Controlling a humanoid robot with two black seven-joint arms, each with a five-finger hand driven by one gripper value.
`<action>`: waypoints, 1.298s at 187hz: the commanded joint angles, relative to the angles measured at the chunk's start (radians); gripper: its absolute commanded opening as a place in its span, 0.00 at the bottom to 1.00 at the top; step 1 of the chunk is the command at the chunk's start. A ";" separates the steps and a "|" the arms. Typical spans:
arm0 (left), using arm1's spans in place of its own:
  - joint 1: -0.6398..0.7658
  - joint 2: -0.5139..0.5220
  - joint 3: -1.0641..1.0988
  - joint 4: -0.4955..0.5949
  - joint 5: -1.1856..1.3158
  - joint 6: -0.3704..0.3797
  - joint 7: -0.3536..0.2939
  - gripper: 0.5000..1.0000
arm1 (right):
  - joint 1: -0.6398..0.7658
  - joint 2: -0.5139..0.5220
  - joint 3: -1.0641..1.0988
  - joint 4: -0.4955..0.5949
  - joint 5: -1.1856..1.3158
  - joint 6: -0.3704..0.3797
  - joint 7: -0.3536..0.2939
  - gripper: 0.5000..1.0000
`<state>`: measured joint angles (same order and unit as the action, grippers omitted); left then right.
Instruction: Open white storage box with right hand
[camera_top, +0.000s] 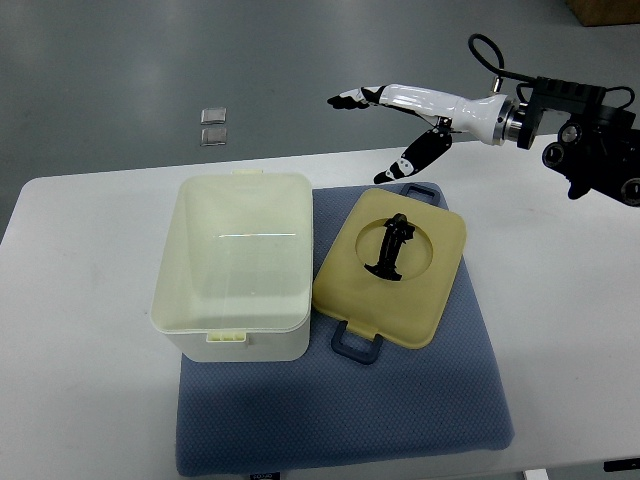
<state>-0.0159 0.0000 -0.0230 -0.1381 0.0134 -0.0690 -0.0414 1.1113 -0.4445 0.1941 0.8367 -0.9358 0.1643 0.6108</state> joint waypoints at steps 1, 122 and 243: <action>0.001 0.000 0.000 0.000 0.000 0.000 0.000 1.00 | -0.102 0.024 0.134 -0.056 0.138 -0.022 0.000 0.85; 0.001 0.000 0.000 0.000 0.000 0.000 0.000 1.00 | -0.403 0.271 0.501 -0.168 0.678 -0.144 0.000 0.85; 0.001 0.000 0.000 0.002 0.000 0.000 0.000 1.00 | -0.404 0.297 0.487 -0.226 0.696 -0.213 -0.109 0.86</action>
<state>-0.0160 0.0000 -0.0230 -0.1378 0.0136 -0.0690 -0.0414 0.7086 -0.1485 0.6776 0.6142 -0.2388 -0.0495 0.5014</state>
